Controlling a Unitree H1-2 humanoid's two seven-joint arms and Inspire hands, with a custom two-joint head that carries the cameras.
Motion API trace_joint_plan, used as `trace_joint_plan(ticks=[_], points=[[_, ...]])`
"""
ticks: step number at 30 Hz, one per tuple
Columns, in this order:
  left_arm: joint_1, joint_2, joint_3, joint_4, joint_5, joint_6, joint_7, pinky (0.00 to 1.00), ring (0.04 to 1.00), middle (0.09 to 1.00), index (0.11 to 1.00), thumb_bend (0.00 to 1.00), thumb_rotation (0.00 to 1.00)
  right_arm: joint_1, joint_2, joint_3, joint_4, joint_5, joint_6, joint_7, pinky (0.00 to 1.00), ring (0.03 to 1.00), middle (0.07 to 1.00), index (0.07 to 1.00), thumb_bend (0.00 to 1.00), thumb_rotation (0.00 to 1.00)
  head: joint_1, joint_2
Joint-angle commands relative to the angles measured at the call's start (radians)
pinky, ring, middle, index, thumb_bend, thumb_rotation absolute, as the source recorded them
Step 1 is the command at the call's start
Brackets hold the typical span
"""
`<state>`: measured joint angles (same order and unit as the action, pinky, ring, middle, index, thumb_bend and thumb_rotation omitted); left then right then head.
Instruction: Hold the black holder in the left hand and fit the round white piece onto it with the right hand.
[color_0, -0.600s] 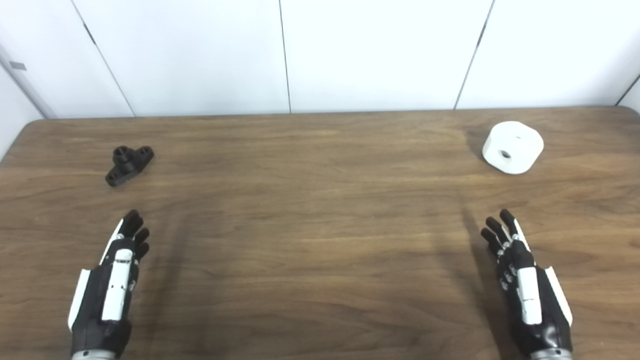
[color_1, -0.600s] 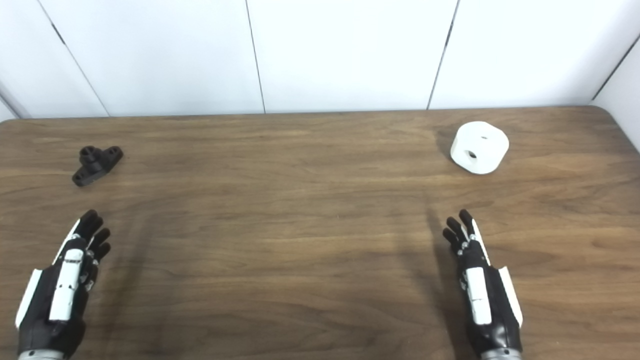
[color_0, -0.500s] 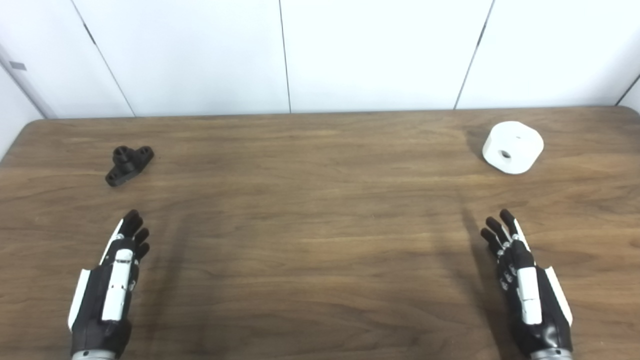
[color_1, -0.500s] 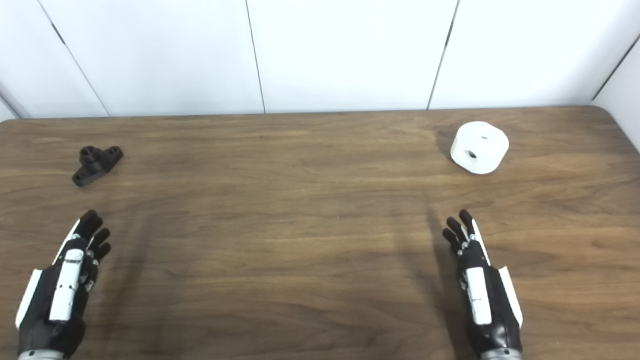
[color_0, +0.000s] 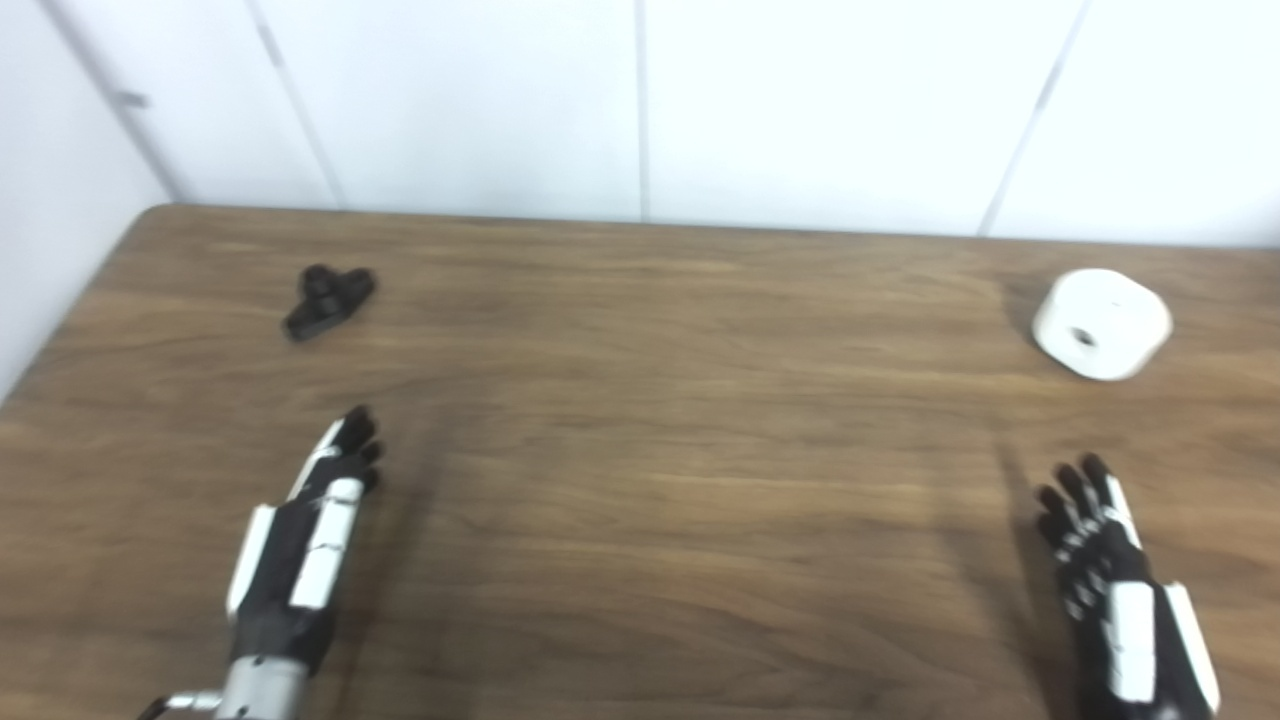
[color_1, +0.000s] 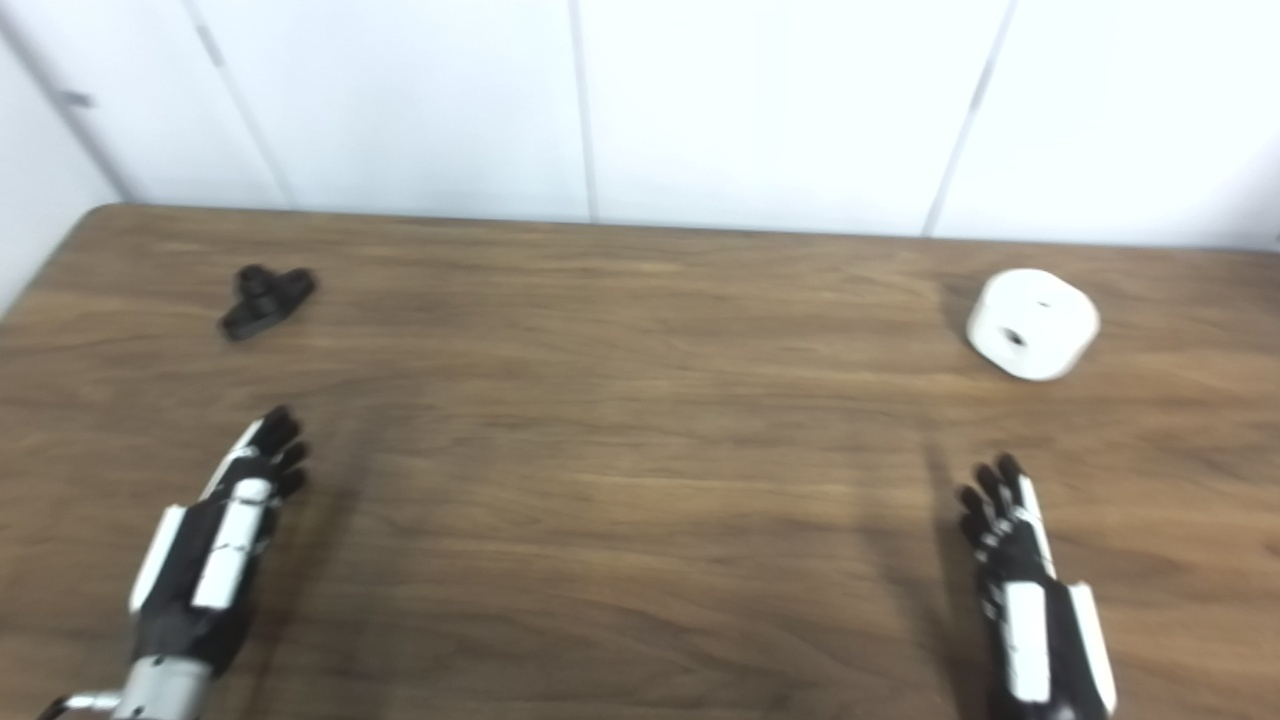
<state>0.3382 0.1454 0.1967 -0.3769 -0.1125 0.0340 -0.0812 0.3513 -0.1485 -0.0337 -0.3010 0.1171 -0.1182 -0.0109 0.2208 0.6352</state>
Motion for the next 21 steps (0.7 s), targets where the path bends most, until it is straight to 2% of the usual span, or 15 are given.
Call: trace_joint_plan(ticks=[1, 8, 12, 18, 21], points=[[0.0, 0.0, -0.003, 0.01, 0.011, -0.059, 0.006, 0.93, 0.938, 0.95, 0.949, 0.46, 0.8, -0.015, 0.01, -0.009, 0.025, 0.004, -0.01, 0.01, 1.0, 0.959, 0.976, 1.0, 0.61, 1.0, 0.017, -0.016], [-0.002, -0.012, -0.019, 0.049, 0.011, -0.094, 0.01, 0.93, 0.941, 0.953, 0.941, 0.44, 0.79, -0.022, 0.009, -0.014, 0.038, 0.013, 0.002, 0.021, 1.0, 0.97, 0.974, 1.0, 0.65, 1.0, 0.068, -0.055], [-0.003, -0.011, -0.031, 0.067, 0.024, -0.114, 0.014, 0.93, 0.942, 0.954, 0.941, 0.45, 0.8, -0.026, 0.005, -0.015, 0.052, 0.017, -0.009, 0.033, 1.0, 0.976, 0.977, 1.0, 0.67, 1.0, 0.093, -0.094], [0.001, -0.015, -0.041, 0.076, 0.028, -0.124, 0.023, 0.92, 0.938, 0.947, 0.937, 0.43, 0.79, -0.03, 0.009, -0.018, 0.057, 0.016, -0.02, 0.04, 1.0, 0.977, 0.983, 1.0, 0.73, 1.0, 0.098, -0.105], [0.005, -0.016, -0.046, 0.075, 0.026, -0.122, 0.03, 0.93, 0.941, 0.949, 0.937, 0.43, 0.78, -0.024, 0.023, -0.023, 0.057, -0.018, -0.029, 0.022, 1.0, 0.947, 0.957, 0.991, 0.64, 1.0, 0.097, -0.112]])
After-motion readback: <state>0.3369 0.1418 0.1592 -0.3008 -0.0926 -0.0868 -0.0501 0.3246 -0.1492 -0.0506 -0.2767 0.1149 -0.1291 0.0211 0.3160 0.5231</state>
